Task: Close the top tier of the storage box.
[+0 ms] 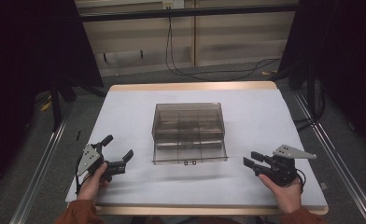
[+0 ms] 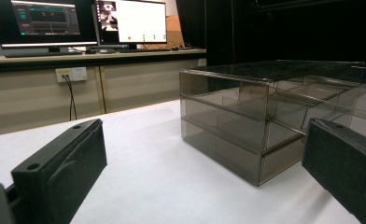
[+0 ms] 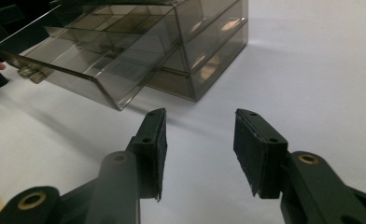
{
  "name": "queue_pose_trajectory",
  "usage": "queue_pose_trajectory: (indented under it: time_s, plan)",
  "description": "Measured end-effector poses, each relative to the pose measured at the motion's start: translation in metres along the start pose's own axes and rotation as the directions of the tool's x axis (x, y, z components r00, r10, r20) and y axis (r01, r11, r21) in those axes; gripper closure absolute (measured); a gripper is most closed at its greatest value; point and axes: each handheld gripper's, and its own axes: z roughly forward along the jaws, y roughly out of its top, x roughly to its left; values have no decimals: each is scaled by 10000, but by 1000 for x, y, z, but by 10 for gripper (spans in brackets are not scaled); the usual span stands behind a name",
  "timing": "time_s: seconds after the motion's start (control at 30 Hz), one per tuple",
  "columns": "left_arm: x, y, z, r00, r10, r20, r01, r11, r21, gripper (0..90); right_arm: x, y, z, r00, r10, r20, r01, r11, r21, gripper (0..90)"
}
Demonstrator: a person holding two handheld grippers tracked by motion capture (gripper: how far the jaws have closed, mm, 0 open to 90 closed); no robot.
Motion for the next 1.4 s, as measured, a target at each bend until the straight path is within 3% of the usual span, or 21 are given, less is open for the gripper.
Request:
queue_pose_trajectory:
  time_s: [0.13, 0.57, 0.7, 1.4]
  plan:
    - [-1, 0, 0, 10000, -56, -17, 56, 10000, -76, 0, 4, -1, 1, 9986, -101, -513, 108, 9999, 128, 681]
    - [-1, 0, 0, 9999, -112, 5, 112, 9999, -61, 0, 17, -1, 4, 9865, -546, -1545, 609, 9975, 364, 881]
    - [-1, 0, 1, 10000, -96, 12, 96, 9999, -71, 0, 20, -1, 6, 9824, -656, -1748, 736, 9965, 394, 900]
    - [-1, 0, 1, 9999, -116, 5, 116, 9999, -61, 0, 46, 1, 18, 9449, -1448, -2937, 1656, 9851, 472, 900]
